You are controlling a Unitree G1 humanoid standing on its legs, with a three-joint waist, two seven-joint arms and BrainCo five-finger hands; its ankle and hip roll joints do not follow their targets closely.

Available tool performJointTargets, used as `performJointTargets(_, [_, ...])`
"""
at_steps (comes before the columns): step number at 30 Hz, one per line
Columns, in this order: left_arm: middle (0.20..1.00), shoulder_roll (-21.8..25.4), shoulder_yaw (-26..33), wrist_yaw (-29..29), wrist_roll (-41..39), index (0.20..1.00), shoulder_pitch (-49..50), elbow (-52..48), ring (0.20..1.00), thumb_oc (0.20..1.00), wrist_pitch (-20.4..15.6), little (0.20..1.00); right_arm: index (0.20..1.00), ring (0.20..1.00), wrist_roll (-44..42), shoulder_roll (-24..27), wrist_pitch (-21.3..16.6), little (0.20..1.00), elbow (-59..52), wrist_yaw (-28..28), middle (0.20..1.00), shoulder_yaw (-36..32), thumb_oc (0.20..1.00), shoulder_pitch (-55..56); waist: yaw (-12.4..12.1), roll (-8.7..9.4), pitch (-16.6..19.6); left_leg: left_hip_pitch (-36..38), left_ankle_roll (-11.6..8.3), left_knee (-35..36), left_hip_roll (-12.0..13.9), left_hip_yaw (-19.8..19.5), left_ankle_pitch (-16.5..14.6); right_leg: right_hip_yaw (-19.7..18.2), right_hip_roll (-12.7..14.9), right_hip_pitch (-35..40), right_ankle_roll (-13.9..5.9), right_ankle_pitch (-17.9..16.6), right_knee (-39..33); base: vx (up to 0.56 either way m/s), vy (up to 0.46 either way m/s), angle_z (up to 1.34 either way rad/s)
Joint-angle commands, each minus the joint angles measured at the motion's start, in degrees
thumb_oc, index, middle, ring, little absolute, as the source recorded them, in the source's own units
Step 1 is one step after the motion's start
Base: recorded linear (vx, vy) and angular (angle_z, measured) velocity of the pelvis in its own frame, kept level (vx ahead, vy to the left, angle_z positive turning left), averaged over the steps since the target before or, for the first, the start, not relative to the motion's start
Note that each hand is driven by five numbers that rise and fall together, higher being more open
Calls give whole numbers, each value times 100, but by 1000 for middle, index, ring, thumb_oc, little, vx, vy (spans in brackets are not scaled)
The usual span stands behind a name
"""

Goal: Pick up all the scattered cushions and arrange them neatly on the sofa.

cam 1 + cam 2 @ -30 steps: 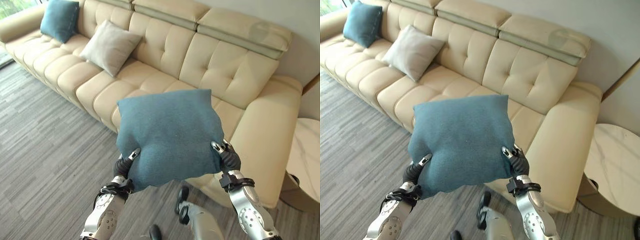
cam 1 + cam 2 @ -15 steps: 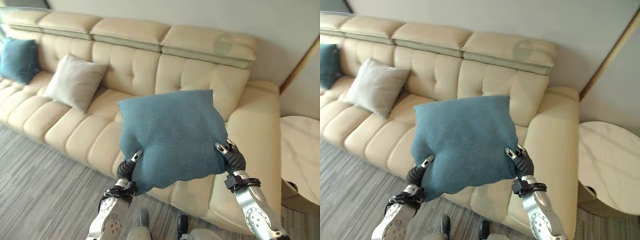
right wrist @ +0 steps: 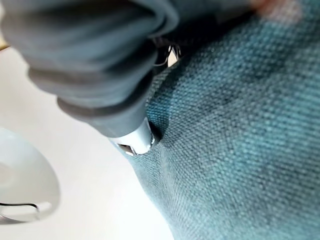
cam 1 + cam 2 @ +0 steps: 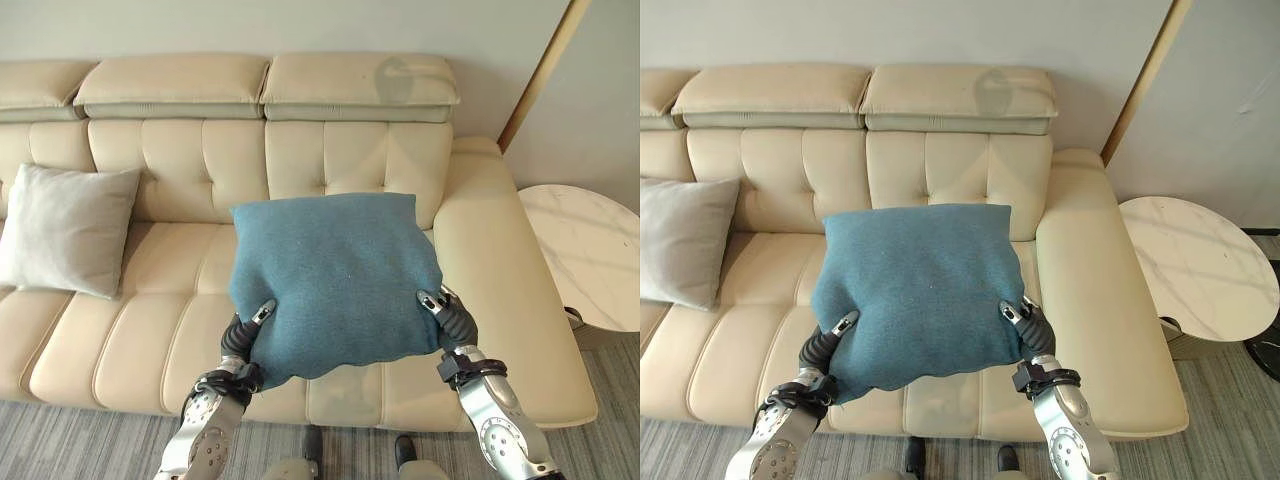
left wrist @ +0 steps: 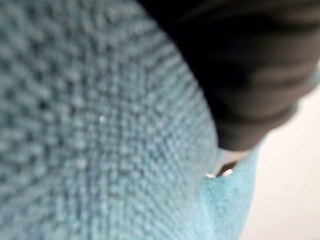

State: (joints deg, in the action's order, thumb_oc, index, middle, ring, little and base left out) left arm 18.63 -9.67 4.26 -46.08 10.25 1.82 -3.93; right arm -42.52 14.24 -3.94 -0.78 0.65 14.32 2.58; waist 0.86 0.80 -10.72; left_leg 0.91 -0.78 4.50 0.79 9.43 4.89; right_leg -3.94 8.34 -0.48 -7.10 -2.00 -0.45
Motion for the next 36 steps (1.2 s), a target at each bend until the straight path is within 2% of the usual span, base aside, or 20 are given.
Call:
performJointTargets(1, [200, -290, -155, -342, 285, 200, -578, -396, 200, 200, -367, 200, 200, 200, 250, -86, -168, 200, -415, -402, 200, 485, 200, -414, 8, -44, 305, -75, -258, -129, 493, -74, -540, 1065, 16, -12, -36, 578, 455, 7, 104, -137])
performJointTargets(2, [200, -269, -172, -330, 417, 200, -778, -169, 200, 200, -357, 200, 200, 200, 372, -108, -116, 200, -247, -390, 200, 557, 200, -561, 29, -14, 332, -7, -250, -117, 453, 50, -564, 1318, 45, -8, -80, 508, 375, 20, 37, -88])
performJointTargets(6, [200, -168, -240, -287, 520, 200, -1421, 154, 200, 200, -456, 200, 200, 200, 530, -120, -196, 200, 137, -182, 200, 689, 200, -1156, 50, 16, 399, 90, -235, -79, 407, 156, -620, 1367, 83, 97, -119, 438, 125, 54, 51, -32])
performJointTargets(7, [200, -41, -354, -118, 568, 200, -2106, 455, 200, 200, -575, 200, 200, 200, 1044, -60, -282, 200, 368, 138, 200, 784, 200, -1852, 62, 24, 327, 59, -227, -127, 405, 130, -640, 1351, 89, 94, -120, 433, 87, 22, 20, -13])
performJointTargets(9, [200, 15, -430, 9, 560, 200, -2519, 602, 200, 200, -651, 200, 200, 200, 1291, -74, -368, 200, 474, 325, 200, 825, 200, -2266, 72, 20, 255, -15, -224, -163, 406, 121, -637, 1330, 87, 7, -110, 438, 112, -150, 10, -5])
performJointTargets(10, [200, 205, -669, 341, 600, 200, -3561, 913, 200, 200, -894, 200, 200, 200, 1745, -94, -519, 200, 774, 796, 200, 929, 200, -3342, 71, 25, -30, -489, -223, -384, 426, 34, -603, 1257, 95, -419, -88, 409, 252, -394, -12, 3])
performJointTargets(12, [200, 611, -855, 643, 698, 200, -4705, 1201, 200, 200, -1152, 200, 200, 200, 2210, 75, -633, 200, 1072, 1288, 200, 982, 200, -4485, 40, 23, -372, -1189, -247, -765, 443, -101, -570, 1192, 121, -981, -51, 389, 509, -420, -41, 6])
performJointTargets(16, [200, 1266, -1171, 1022, 1048, 200, -6310, 1608, 200, 200, -1489, 200, 200, 200, 2937, 478, -766, 200, 1452, 1950, 200, 1081, 200, -6155, -49, 4, -626, -2264, -309, -1324, 397, -315, -533, 1227, 162, -1925, -6, 412, 983, -165, -24, 18])
performJointTargets(17, [200, 1268, -1176, 1021, 1046, 200, -6327, 1618, 200, 200, -1492, 200, 200, 200, 2936, 478, -770, 200, 1462, 1951, 200, 1078, 200, -6171, -47, 6, -623, -2287, -309, -1338, 397, -319, -537, 1228, 163, -1945, -5, 416, 994, -86, -27, 12])
performJointTargets(21, [200, 1772, -1516, 1464, 1381, 200, -7722, 2357, 200, 200, -1669, 200, 200, 200, 3319, 756, -832, 200, 2227, 2547, 200, 1243, 200, -7583, -168, 3, -789, -3150, -372, -1730, 406, -523, -526, 1287, 222, -2748, -19, 467, 1388, -73, -28, 13])
performJointTargets(23, [200, 2015, -1605, 2003, 1901, 200, -8428, 2821, 200, 200, -1656, 200, 200, 200, 3707, 877, -746, 200, 2703, 3036, 200, 1404, 200, -8311, -281, 20, -919, -3747, -398, -1970, 425, -624, -540, 1331, 275, -3284, -46, 516, 1654, -59, -62, 23])
performJointTargets(24, [200, 2109, -1714, 2387, 2325, 200, -8767, 3175, 200, 200, -1510, 200, 200, 200, 4057, 1001, -642, 200, 2988, 3349, 200, 1570, 200, -8624, -303, 23, -935, -3968, -458, -2115, 440, -694, -688, 1315, 288, -3500, -99, 664, 1841, -53, -41, 23])
performJointTargets(25, [200, 2090, -1746, 2427, 2354, 200, -8857, 3216, 200, 200, -1512, 200, 200, 200, 4070, 1002, -656, 200, 3038, 3381, 200, 1578, 200, -8698, -304, 24, -973, -4112, -422, -2167, 431, -670, -557, 1359, 313, -3622, -60, 553, 1870, 3, -52, 28])
performJointTargets(26, [200, 2221, -2026, 3075, 3362, 200, -9475, 3867, 200, 200, -1097, 200, 1000, 1000, 4612, 1340, -387, 1000, 3659, 3767, 1000, 2066, 1000, -9320, -350, 55, -959, -4458, -494, -2312, 425, -789, -700, 1317, 333, -3970, -110, 724, 2114, -63, -59, 29])
performJointTargets(27, [429, 2270, -2268, 3325, 3868, 429, -9871, 4242, 429, 429, -777, 429, 1000, 1000, 4899, 1543, -129, 1000, 4089, 3881, 1000, 2537, 1000, -9716, -383, 95, -958, -4682, -524, -2383, 422, -822, -717, 1350, 363, -4180, -125, 764, 2226, 24, -72, 34])
performJointTargets(28, [1000, 2245, -2287, 3347, 3885, 1000, -9960, 4290, 1000, 1000, -769, 1000, 1000, 1000, 4888, 1540, -142, 1000, 4159, 3897, 1000, 2569, 1000, -9806, -383, 85, -969, -4743, -525, -2410, 418, -832, -723, 1355, 370, -4237, -125, 777, 2258, -37, -64, 30])
performJointTargets(29, [1000, 2229, -2810, 3546, 4346, 1000, -10531, 4915, 1000, 1000, -535, 1000, 1000, 1000, 5181, 1659, 20, 1000, 4689, 4007, 1000, 3146, 1000, -10212, -397, 113, -1001, -5011, -550, -2484, 439, -850, -697, 1387, 419, -4494, -144, 755, 2366, -42, -32, 40])
performJointTargets(31, [1000, 2261, -3515, 3569, 4998, 1000, -11128, 5568, 1000, 1000, -53, 1000, 1000, 1000, 5579, 1897, 419, 1000, 5355, 4195, 1000, 3737, 1000, -10556, -410, 157, -1043, -5371, -564, -2545, 450, -885, -656, 1401, 455, -4834, -166, 750, 2498, -38, -37, 37])
performJointTargets(32, [1000, 2297, -4039, 3582, 5582, 1000, -11531, 5911, 1000, 1000, 224, 1000, 1000, 1000, 6093, 2121, 786, 1000, 5775, 4224, 1000, 4226, 1000, -10783, -412, 207, -1073, -5711, -588, -2615, 445, -928, -630, 1448, 488, -5146, -180, 754, 2579, 6, -25, 24])
performJointTargets(36, [1000, 2466, -4698, 3550, 6190, 1000, -11677, 6513, 1000, 1000, 481, 1000, 1000, 1000, 6689, 2459, 1094, 1000, 6529, 4341, 1000, 5103, 1000, -10907, -369, 302, -986, -6162, -576, -2613, 382, -916, -575, 1520, 508, -5565, -215, 686, 2584, 22, -4, 16])
